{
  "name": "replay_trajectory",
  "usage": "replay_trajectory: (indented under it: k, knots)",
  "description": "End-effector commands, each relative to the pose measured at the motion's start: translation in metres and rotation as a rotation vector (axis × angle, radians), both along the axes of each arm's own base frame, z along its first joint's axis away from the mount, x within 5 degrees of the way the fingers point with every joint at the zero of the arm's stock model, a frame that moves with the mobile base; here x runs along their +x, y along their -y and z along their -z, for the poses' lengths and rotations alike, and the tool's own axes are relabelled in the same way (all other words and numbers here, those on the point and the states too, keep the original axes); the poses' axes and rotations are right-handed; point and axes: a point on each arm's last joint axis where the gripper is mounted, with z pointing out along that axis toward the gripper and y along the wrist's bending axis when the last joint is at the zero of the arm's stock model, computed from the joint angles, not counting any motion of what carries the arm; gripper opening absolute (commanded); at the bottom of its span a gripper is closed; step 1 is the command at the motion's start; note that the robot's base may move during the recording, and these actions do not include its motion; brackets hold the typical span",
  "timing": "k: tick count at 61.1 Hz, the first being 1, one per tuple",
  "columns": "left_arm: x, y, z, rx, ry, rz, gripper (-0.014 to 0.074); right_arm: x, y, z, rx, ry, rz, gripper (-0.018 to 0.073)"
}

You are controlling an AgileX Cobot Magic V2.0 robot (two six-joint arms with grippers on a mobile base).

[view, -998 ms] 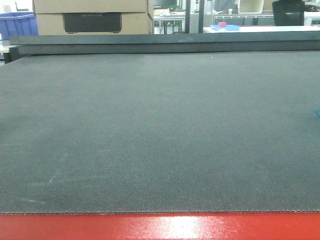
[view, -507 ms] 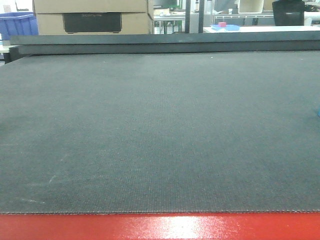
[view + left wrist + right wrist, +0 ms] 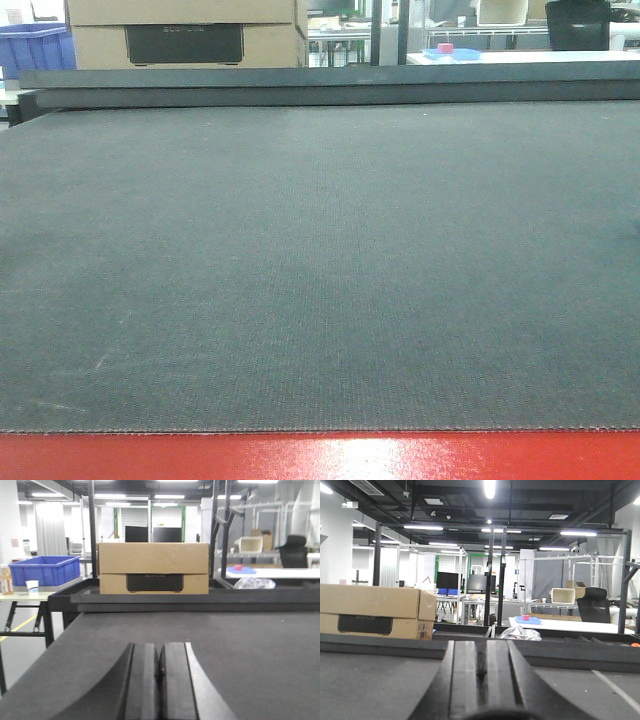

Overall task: Grab block from conveyor and place in blue bin
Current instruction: 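Lower both grippers toward the green and blue blocks on the belt, then close the right gripper on the blue block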

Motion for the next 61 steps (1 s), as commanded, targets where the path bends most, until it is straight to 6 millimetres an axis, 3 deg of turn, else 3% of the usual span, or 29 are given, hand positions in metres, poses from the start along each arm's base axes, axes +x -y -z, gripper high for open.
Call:
replay_trajectory:
  k: [1, 15, 32, 38, 46, 61]
  knots:
    - [0.009, -0.001, -0.019, 0.010, -0.087, -0.018, -0.0111, 0.005, 0.001, -0.018, -0.001, -0.098, 0.009, -0.0168]
    - [0.064, -0.002, -0.060, -0.012, -0.395, -0.033, -0.0111, 0.043, 0.003, -0.058, 0.016, -0.431, 0.013, -0.0168]
    - [0.148, -0.003, -0.076, -0.016, -0.819, -0.067, -0.0111, 0.117, 0.006, -0.080, 0.052, -0.906, 0.006, -0.0168]
    - [0.180, -0.002, -0.075, -0.014, -0.866, -0.068, -0.0111, 0.151, 0.008, -0.074, 0.062, -1.116, 0.007, -0.0168]
    - [0.206, -0.002, -0.069, -0.016, -0.936, -0.069, -0.0111, 0.190, 0.010, -0.064, 0.072, -1.325, 0.008, -0.0168]
    - [0.245, -0.001, -0.048, -0.026, -1.092, -0.071, -0.0111, 0.251, 0.010, -0.031, 0.107, -1.419, -0.016, -0.0168]
